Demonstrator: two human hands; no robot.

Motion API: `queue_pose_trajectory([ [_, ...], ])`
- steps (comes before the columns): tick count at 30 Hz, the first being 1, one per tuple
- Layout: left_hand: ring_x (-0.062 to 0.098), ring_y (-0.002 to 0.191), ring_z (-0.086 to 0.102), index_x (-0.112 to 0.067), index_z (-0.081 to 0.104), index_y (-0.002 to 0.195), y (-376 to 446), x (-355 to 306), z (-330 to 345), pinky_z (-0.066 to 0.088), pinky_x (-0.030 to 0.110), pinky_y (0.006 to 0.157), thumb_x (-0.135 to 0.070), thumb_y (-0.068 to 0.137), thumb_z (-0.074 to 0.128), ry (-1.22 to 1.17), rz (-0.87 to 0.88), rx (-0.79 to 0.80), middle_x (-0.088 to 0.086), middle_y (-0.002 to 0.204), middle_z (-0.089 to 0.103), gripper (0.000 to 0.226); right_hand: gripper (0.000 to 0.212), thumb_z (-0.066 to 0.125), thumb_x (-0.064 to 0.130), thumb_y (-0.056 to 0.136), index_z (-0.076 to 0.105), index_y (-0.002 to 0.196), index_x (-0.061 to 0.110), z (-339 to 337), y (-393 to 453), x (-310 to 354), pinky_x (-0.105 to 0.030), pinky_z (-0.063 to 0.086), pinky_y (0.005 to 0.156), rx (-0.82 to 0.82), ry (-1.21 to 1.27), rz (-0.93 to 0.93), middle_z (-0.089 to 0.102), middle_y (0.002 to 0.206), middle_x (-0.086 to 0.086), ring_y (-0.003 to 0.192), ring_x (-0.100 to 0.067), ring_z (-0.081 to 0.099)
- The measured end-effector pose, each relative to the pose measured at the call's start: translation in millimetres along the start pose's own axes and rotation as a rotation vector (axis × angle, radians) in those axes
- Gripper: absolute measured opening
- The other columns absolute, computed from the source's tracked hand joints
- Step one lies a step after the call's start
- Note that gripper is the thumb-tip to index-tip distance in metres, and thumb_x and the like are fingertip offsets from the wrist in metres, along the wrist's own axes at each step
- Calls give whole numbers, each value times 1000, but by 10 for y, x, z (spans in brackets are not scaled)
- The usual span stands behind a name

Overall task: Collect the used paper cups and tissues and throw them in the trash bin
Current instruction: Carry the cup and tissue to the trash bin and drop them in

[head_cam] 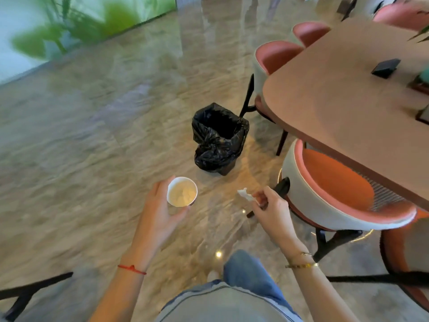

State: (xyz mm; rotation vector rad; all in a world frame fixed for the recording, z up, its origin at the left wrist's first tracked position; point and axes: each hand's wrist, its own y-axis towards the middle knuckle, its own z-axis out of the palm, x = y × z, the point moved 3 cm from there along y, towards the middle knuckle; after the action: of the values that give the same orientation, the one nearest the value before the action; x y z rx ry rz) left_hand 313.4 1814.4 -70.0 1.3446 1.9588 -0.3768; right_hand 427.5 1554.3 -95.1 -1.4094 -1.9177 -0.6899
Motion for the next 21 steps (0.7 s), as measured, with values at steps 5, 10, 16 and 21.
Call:
queue_pose_trajectory([
  [5,13,114,47,-18,46,136,1065,137,258,32,19,88,-26,68,84,16,10,36,0,127,49,78,13,64,10,82,59,85,21,204,979,-60,-30,51,67,-2,-5,19,58,77,8,76,-10,55],
  [10,4,108,41,-21,45,137,2145,256,615,31,18,86,-29,70,83,22,2,38,-5,124,46,78,13,62,9,83,58,85,22,451,2129,-196,-24,47,67,40,0,48,58,78,7,75,-10,55],
  [16,7,112,44,-21,42,139,3649,307,936,31,18,88,-28,72,81,15,-28,48,-3,129,46,78,14,58,9,83,57,82,23,540,3745,-225,-14,40,59,58,-14,58,57,75,5,71,-9,52],
  [21,23,125,44,-18,38,143,4765,406,1233,33,23,92,-24,73,81,62,-102,128,5,136,44,81,10,57,9,86,58,85,18,670,4895,-213,-18,40,59,117,-33,89,56,77,4,71,-10,53],
])
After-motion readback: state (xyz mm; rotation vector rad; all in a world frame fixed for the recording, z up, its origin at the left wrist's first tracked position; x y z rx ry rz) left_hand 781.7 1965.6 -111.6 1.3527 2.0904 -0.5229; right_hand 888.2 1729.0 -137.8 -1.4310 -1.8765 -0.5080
